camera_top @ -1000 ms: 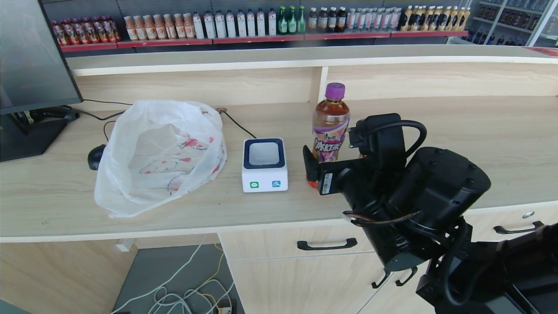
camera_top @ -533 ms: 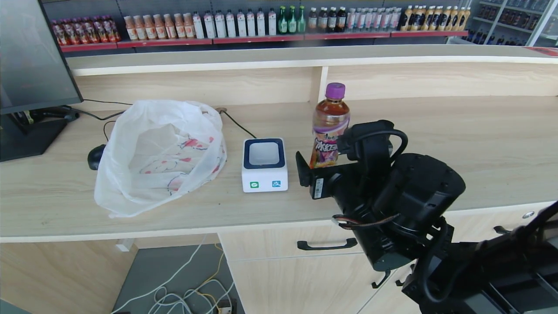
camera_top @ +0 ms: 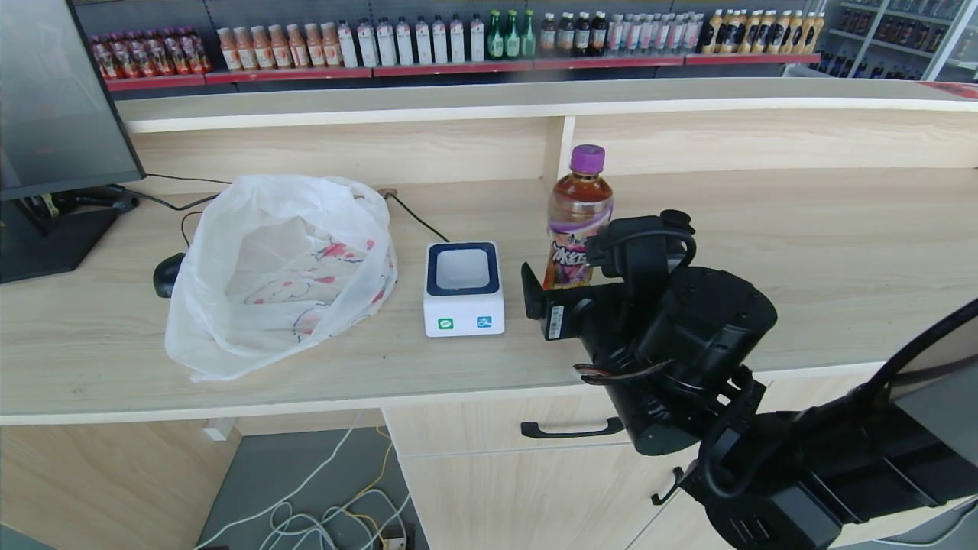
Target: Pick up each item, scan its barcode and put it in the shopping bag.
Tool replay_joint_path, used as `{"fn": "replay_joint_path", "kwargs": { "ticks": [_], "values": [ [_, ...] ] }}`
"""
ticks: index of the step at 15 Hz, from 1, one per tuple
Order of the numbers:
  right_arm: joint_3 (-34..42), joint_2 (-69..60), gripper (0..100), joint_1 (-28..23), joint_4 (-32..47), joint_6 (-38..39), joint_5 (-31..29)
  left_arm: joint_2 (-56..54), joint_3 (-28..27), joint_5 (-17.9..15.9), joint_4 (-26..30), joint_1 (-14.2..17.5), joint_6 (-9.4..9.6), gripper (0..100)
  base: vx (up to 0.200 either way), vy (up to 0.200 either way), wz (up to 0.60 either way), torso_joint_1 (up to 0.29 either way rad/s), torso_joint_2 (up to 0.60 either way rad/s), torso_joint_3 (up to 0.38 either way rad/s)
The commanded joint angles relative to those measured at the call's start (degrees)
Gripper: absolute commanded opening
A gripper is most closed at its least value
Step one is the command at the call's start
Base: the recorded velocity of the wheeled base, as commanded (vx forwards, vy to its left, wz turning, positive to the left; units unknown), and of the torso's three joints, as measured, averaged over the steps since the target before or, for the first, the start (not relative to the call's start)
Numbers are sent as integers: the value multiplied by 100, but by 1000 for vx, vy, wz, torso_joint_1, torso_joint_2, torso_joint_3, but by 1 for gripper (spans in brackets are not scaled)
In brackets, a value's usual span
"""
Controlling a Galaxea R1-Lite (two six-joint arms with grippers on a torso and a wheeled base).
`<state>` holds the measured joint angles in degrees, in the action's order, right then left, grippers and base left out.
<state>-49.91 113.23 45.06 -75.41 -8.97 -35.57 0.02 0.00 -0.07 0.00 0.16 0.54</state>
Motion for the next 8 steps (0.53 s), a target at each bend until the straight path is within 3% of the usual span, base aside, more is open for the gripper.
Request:
{"fn": "replay_joint_path", "kwargs": {
  "ticks": [1,8],
  "values": [
    [-19,94,100,-102,-9,-8,42,-2,0,7,0,2,-1,100,0,0,0,0,0,0],
    [-371,340,100,-348,-184,-17,165,-2,0,-1,0,2,-1,100,0,0,0,0,0,0]
  ]
}}
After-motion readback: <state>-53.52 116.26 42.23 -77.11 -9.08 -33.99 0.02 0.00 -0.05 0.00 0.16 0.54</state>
